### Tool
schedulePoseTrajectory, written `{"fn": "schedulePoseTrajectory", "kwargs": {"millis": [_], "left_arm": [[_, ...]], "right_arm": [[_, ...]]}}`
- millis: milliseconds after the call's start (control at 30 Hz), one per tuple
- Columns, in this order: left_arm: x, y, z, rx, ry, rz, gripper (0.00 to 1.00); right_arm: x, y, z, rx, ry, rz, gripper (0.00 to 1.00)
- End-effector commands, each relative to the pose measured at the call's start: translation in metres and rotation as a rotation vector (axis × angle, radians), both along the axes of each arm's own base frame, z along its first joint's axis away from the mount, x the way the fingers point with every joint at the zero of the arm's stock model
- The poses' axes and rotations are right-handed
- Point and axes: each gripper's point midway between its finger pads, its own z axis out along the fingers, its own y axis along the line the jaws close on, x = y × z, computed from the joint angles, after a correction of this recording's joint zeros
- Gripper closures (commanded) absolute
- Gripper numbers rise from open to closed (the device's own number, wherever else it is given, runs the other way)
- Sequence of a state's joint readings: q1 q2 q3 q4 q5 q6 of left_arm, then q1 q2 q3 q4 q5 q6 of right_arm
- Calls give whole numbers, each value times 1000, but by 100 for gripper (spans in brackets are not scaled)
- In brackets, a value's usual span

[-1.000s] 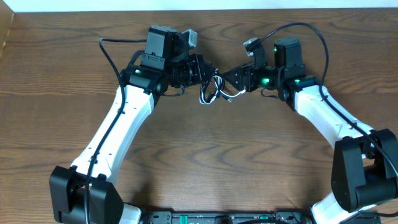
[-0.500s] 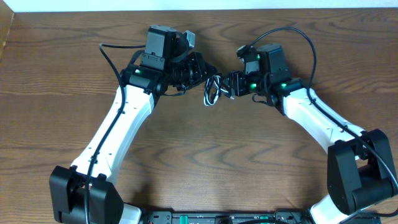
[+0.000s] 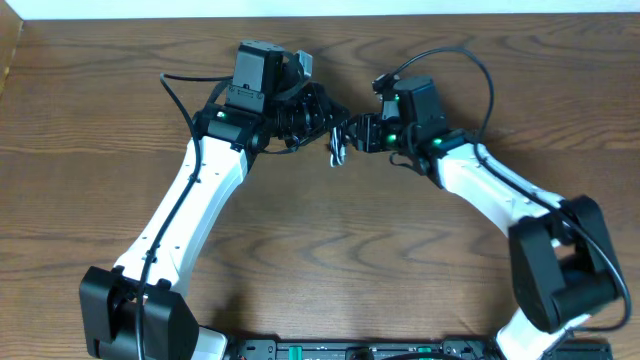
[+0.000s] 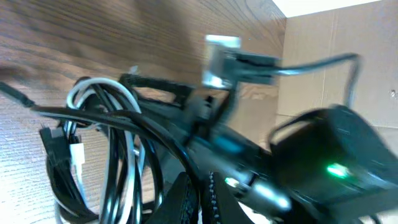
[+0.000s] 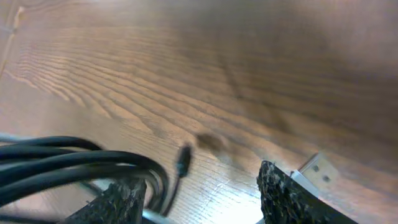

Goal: Untangle cables

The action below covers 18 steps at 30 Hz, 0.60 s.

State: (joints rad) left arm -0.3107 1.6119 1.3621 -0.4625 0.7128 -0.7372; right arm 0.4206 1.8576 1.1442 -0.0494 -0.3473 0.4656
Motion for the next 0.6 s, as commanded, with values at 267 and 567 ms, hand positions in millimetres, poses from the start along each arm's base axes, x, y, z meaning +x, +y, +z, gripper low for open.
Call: {"fn": "schedulePoseTrajectory", "kwargs": {"millis": [267, 567], "left_arm": [[-2, -3, 11, -34, -9, -19, 93], [17, 11, 39, -102, -146, -25, 93]], "right_arm": [[8, 9, -4, 104, 44, -12, 49], [17, -76, -41, -51, 184, -241, 67]]}}
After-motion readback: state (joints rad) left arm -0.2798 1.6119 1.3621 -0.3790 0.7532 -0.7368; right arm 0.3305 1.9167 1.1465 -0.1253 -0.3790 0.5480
